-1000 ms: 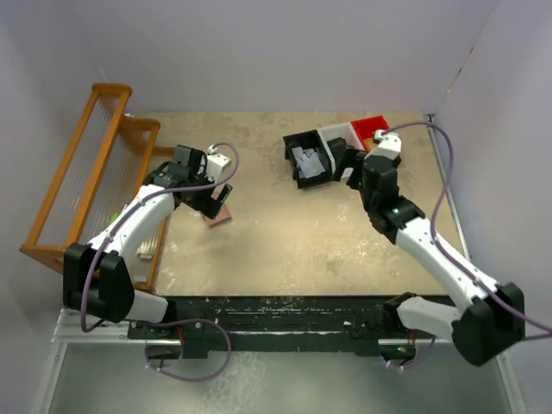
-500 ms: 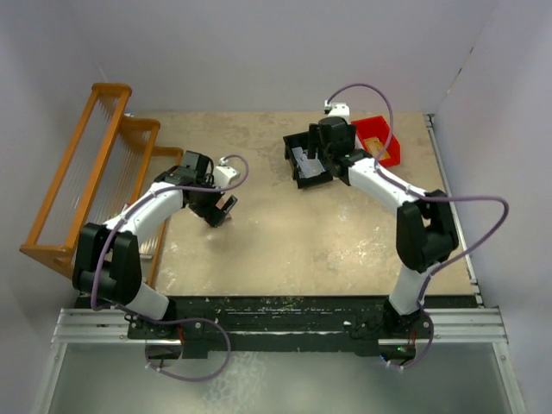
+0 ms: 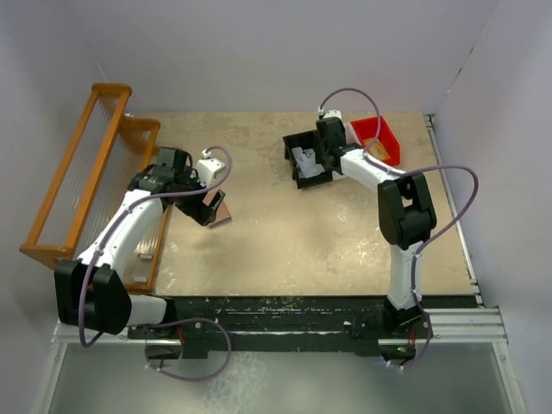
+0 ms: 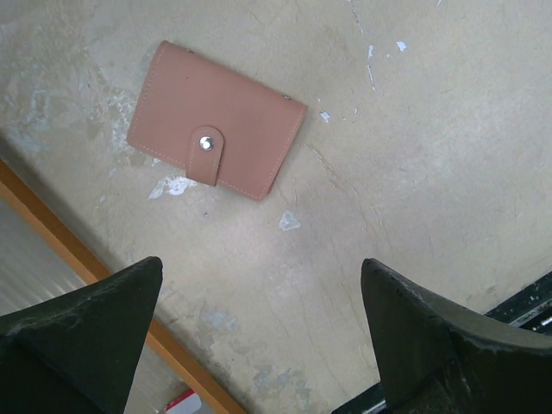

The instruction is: Take the credit cards out of the card holder

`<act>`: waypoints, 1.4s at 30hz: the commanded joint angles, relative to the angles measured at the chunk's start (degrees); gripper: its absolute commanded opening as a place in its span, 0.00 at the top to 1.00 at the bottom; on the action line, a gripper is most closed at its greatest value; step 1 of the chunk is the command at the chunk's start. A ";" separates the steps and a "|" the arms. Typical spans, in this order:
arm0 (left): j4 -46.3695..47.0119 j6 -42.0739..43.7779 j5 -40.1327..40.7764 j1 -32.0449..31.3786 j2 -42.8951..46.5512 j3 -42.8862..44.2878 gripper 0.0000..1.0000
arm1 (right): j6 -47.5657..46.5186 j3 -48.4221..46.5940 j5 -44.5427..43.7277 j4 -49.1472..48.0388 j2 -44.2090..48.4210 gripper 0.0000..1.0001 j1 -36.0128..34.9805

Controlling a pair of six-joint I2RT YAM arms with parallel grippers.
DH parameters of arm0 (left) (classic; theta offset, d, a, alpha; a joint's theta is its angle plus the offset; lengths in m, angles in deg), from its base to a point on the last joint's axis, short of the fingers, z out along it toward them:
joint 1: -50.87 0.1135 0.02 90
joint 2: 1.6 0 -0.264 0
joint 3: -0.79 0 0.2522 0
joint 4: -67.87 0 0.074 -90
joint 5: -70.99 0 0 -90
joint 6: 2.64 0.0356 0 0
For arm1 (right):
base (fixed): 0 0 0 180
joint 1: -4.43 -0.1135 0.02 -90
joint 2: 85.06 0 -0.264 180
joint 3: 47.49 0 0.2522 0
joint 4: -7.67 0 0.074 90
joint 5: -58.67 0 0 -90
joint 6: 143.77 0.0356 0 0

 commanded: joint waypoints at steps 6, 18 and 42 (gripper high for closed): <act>-2.91 1.97 -2.55 1.97 4.35 2.63 0.01 | 5.83 5.46 0.09 -1.21 5.48 0.84 -2.58; -3.86 1.73 -3.85 1.97 6.86 1.76 0.01 | 15.98 6.94 -10.16 1.63 5.17 0.96 -18.28; -7.66 0.84 -2.79 11.06 7.39 14.64 0.01 | 16.06 -0.83 -13.65 -1.54 9.45 0.05 -39.24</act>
